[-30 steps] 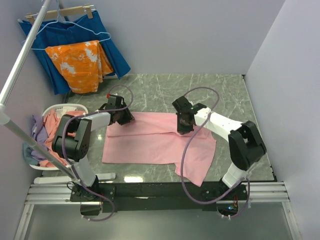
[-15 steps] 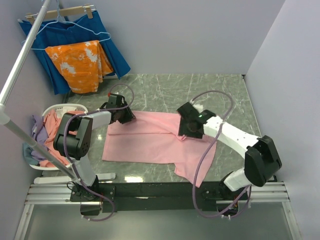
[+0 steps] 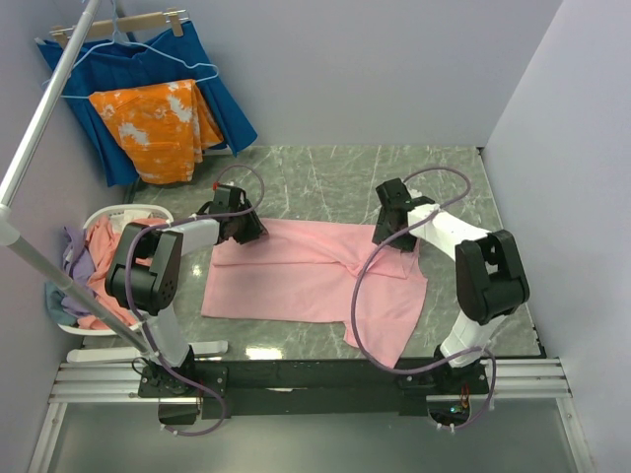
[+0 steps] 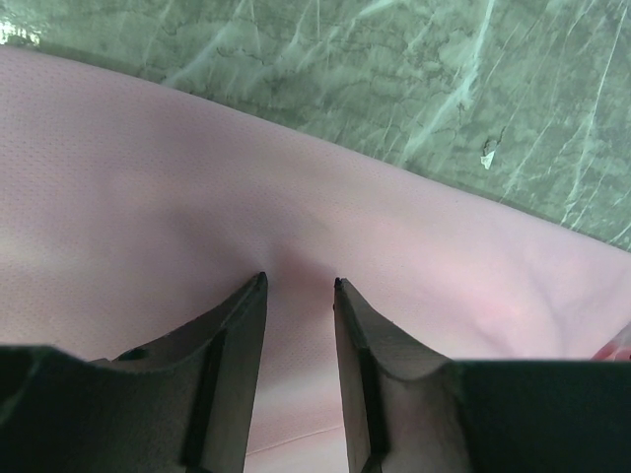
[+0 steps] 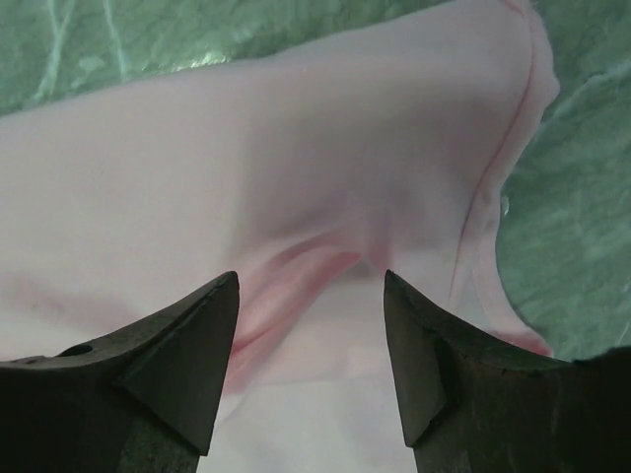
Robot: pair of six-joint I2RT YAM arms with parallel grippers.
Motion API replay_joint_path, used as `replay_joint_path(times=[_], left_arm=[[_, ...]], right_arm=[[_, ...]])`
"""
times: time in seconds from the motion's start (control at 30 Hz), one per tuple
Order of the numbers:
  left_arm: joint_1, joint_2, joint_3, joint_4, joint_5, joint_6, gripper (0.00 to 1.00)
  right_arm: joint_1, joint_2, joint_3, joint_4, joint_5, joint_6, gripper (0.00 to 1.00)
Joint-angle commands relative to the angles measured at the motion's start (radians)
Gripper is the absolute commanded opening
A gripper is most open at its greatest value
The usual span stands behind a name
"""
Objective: Fold and stack the t-shirts
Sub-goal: Fold the flattened tshirt in 1/3 of the way
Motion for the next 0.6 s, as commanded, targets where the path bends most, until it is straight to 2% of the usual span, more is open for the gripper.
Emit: replay_joint_path(times=[0.0, 0.13, 0.2, 0.23, 0.27, 0.5, 0.57], left_arm=[[-0.002, -0.017, 0.002, -0.070, -0.033, 0.038, 0.40], [-0.002, -0.012, 0.004, -0.081, -0.039, 0.043, 0.40], [-0.002, -0.012, 0.002, -0.079, -0.041, 0.043, 0.40], [-0.002, -0.011, 0.000, -0.079, -0.039, 0.043, 0.40], [-0.002, -0.011, 0.002, -0.079, -0.039, 0.043, 0.40], [-0.002, 0.003, 0.004, -0.079, -0.031, 0.046, 0.40], [-0.002, 0.003, 0.000, -0.079, -0.028, 0.046, 0.40]], right_arm=[[-0.049, 0.039, 0.056, 0.075, -0.019, -0.036, 0.67], [-0.065, 0.069, 0.073, 0.063, -0.032, -0.045, 0.62], [-0.066, 0.057, 0.064, 0.060, -0.043, -0.041, 0.52], [-0.066, 0.054, 0.055, 0.058, -0.047, -0.040, 0.44], [-0.068, 0.050, 0.050, 0.055, -0.058, -0.037, 0.43], [-0.066, 0.017, 0.000, 0.049, -0.092, -0.028, 0.45], [-0.066, 0.010, -0.020, 0.055, -0.093, -0.028, 0.42]])
